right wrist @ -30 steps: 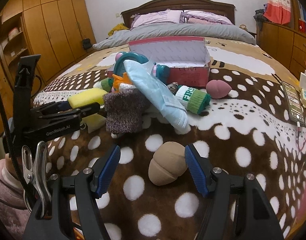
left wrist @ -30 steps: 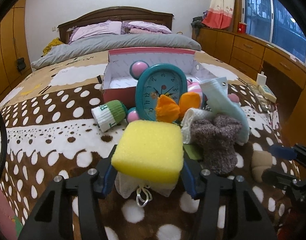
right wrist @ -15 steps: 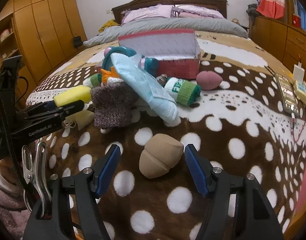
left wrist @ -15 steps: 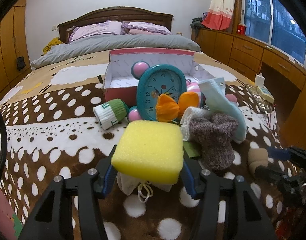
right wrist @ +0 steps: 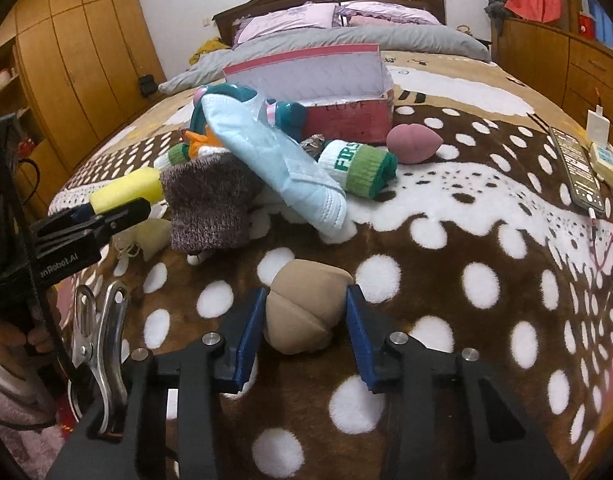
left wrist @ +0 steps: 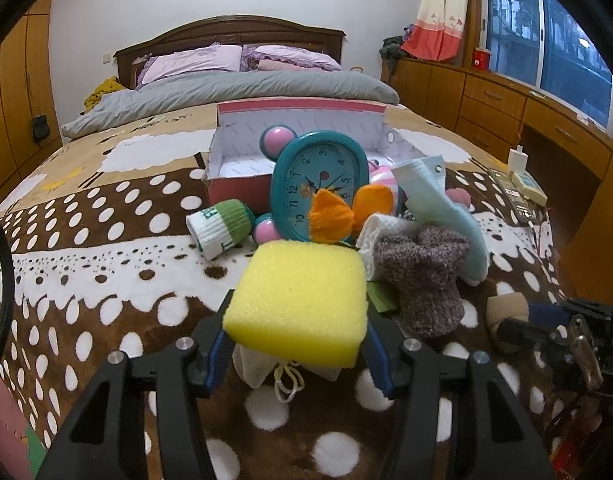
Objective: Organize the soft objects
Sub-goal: 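Carry the yellow sponge and beige sponge over the open white shoebox with both tools, then open the left tool to drop the yellow sponge while the right tool releases the beige sponge into the box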
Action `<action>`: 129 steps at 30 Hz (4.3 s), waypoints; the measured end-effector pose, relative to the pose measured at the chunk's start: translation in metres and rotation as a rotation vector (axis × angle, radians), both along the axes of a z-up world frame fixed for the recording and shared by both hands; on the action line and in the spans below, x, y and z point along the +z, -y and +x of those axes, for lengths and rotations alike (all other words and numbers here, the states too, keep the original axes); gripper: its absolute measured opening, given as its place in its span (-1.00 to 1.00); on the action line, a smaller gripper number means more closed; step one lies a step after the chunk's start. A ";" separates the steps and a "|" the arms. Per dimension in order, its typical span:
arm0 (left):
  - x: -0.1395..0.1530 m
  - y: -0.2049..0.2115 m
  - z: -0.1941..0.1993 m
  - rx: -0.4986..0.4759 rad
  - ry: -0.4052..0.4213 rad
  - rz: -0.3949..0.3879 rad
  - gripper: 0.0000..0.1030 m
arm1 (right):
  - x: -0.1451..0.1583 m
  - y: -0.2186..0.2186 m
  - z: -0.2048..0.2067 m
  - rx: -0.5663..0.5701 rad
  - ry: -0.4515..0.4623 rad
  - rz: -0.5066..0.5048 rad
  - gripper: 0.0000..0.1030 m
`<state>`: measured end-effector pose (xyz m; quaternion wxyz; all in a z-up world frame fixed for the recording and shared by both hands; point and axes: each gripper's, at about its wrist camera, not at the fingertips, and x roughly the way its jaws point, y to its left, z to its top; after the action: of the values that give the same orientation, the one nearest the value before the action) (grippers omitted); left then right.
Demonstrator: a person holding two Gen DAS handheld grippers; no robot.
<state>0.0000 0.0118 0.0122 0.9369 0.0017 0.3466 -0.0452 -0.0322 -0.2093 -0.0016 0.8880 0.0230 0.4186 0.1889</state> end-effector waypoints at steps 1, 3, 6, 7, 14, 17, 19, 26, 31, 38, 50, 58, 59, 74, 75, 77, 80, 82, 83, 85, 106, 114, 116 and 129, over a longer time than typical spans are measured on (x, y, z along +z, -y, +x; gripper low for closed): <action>0.001 0.000 0.000 0.000 0.001 -0.001 0.14 | 0.001 0.001 0.000 -0.001 0.002 0.003 -0.24; 0.002 0.001 -0.001 -0.001 0.004 0.000 0.14 | 0.002 0.002 0.000 0.001 0.009 0.007 -0.27; 0.004 0.001 -0.003 -0.002 0.013 0.003 0.14 | 0.006 0.001 -0.002 0.017 0.023 0.011 -0.28; 0.005 0.001 -0.004 -0.003 0.016 0.003 0.14 | 0.008 0.000 -0.003 0.022 0.030 0.010 -0.29; 0.009 0.000 -0.003 0.001 0.019 0.005 0.14 | 0.021 -0.005 -0.004 0.049 0.078 -0.009 -0.29; 0.012 -0.002 -0.001 0.004 0.017 -0.003 0.14 | 0.023 -0.003 0.000 0.050 0.076 -0.001 -0.29; 0.014 -0.004 0.000 0.011 0.020 0.003 0.14 | 0.026 -0.001 0.003 0.053 0.074 0.005 -0.29; 0.023 -0.008 0.010 0.024 0.023 0.005 0.14 | 0.042 -0.003 0.013 0.075 0.105 0.000 -0.29; 0.032 -0.012 0.021 0.025 0.033 0.006 0.14 | 0.053 -0.008 0.024 0.096 0.130 -0.005 -0.29; 0.045 -0.012 0.038 0.025 0.055 0.023 0.14 | 0.060 -0.012 0.042 0.109 0.140 -0.007 -0.29; 0.064 -0.011 0.079 0.028 0.088 0.038 0.14 | 0.070 -0.015 0.078 0.110 0.153 -0.013 -0.28; 0.071 -0.012 0.104 0.037 0.097 0.041 0.15 | 0.075 -0.017 0.105 0.095 0.159 -0.003 -0.28; 0.071 -0.011 0.107 0.037 0.095 0.043 0.15 | 0.075 -0.017 0.108 0.094 0.157 -0.003 -0.29; 0.063 -0.020 0.175 0.055 0.052 0.060 0.15 | 0.069 -0.025 0.160 0.078 0.133 0.007 -0.28; 0.062 -0.020 0.178 0.051 0.045 0.059 0.15 | 0.068 -0.026 0.164 0.075 0.133 0.006 -0.28; 0.060 -0.022 0.188 0.044 0.030 0.060 0.15 | 0.067 -0.027 0.172 0.072 0.133 0.010 -0.28; 0.057 -0.024 0.200 0.040 0.023 0.071 0.15 | 0.064 -0.027 0.184 0.065 0.129 0.019 -0.28; 0.054 -0.025 0.207 0.036 0.016 0.065 0.15 | 0.061 -0.027 0.193 0.055 0.123 0.023 -0.28; 0.053 -0.026 0.211 0.034 0.011 0.058 0.15 | 0.060 -0.027 0.197 0.049 0.121 0.025 -0.28; 0.051 -0.027 0.220 0.031 -0.003 0.049 0.15 | 0.058 -0.028 0.205 0.039 0.119 0.025 -0.28; -0.001 -0.043 0.284 0.058 -0.134 -0.015 0.15 | 0.020 -0.040 0.257 -0.013 0.068 -0.032 -0.28; -0.009 -0.037 0.287 0.051 -0.144 0.001 0.15 | 0.013 -0.038 0.265 -0.021 0.052 -0.036 -0.28; -0.009 -0.037 0.287 0.051 -0.147 -0.005 0.15 | 0.013 -0.039 0.266 -0.017 0.051 -0.039 -0.28; -0.009 -0.038 0.286 0.040 -0.146 -0.014 0.19 | 0.012 -0.039 0.267 -0.022 0.051 -0.041 -0.28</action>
<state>0.2859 0.0496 0.0033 0.9098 -0.0149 0.4137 -0.0289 0.2344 -0.1699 0.0100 0.9007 0.0044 0.3992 0.1712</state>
